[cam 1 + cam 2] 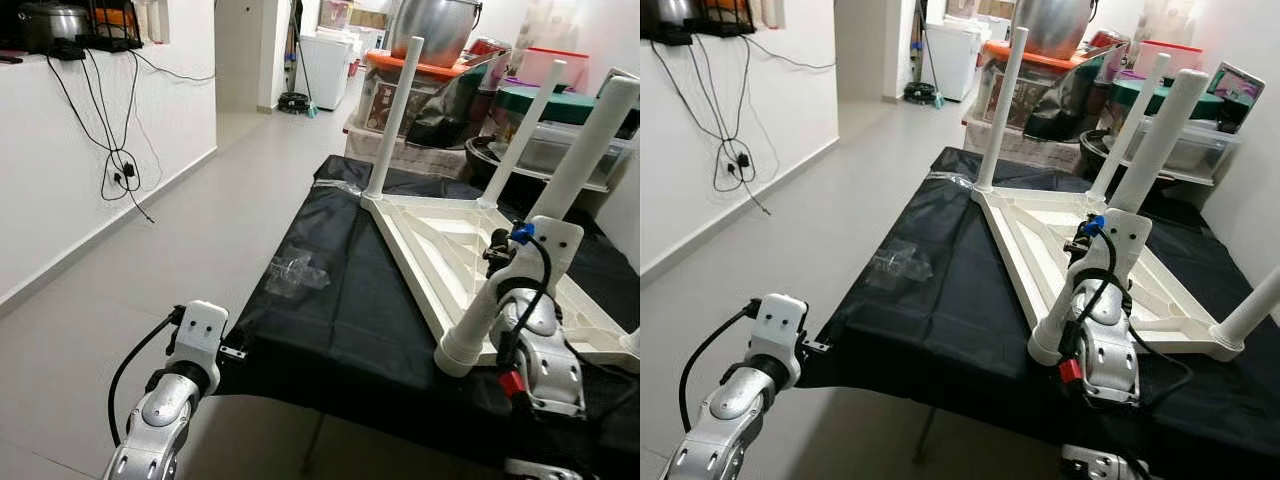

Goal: Building children table

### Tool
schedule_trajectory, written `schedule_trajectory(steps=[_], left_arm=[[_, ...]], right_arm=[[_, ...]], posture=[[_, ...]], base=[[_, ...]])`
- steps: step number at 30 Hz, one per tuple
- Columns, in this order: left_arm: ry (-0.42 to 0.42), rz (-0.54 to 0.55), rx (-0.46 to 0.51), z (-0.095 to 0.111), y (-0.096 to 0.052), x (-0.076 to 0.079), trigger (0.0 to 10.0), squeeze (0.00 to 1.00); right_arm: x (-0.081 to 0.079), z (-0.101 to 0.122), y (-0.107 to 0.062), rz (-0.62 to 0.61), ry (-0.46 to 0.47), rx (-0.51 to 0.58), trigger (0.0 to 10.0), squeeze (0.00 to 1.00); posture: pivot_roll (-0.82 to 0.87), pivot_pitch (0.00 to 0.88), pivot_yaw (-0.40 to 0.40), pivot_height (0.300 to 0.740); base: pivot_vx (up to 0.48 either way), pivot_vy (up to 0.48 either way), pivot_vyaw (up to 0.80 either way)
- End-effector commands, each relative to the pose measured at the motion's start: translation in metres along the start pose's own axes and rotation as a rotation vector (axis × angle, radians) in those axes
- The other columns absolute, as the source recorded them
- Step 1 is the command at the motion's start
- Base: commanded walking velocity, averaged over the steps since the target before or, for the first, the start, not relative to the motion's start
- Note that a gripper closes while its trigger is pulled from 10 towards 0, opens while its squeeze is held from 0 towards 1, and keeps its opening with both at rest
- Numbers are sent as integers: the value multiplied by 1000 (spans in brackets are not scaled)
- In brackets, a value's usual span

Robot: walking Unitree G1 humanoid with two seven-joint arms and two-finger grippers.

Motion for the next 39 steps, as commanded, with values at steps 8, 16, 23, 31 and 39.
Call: schedule_trajectory(steps=[8,16,23,31,39], left_arm=[[11,14,-16,-5,-1,0,10000,0],[15,6,-11,-5,0,1,10000,0],[18,-3,-6,-3,2,1,10000,0],[20,-7,-3,-2,2,1,10000,0],[21,-9,-5,-3,2,0,10000,0]], right_arm=[[-5,-43,-12,-81,-39,-207,0,0],[-5,-33,-10,-41,-48,-179,10000,0],[1,-26,-9,-49,-55,-147,10000,141],[-1,-13,-11,-3,-49,-102,10000,20],[8,0,-8,11,-53,-58,10000,1000]], posture=[[114,0,-140,740],[109,0,-131,740],[106,0,-127,740],[105,0,-123,740],[98,0,-121,740]], base=[[0,0,0],[0,0,0],[0,0,0],[0,0,0],[0,0,0]])
Point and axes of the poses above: a point about 5 cm out from each wrist's last joint towards the gripper, its own y axis pointing out of the wrist towards the gripper, its own z axis along the axis of the wrist's last joint, x = y × z, the point moved 1 cm from there along y, pointing out of the wrist towards the gripper, and after that the axes turned 2 degrees about y, right-handed, at the moved point
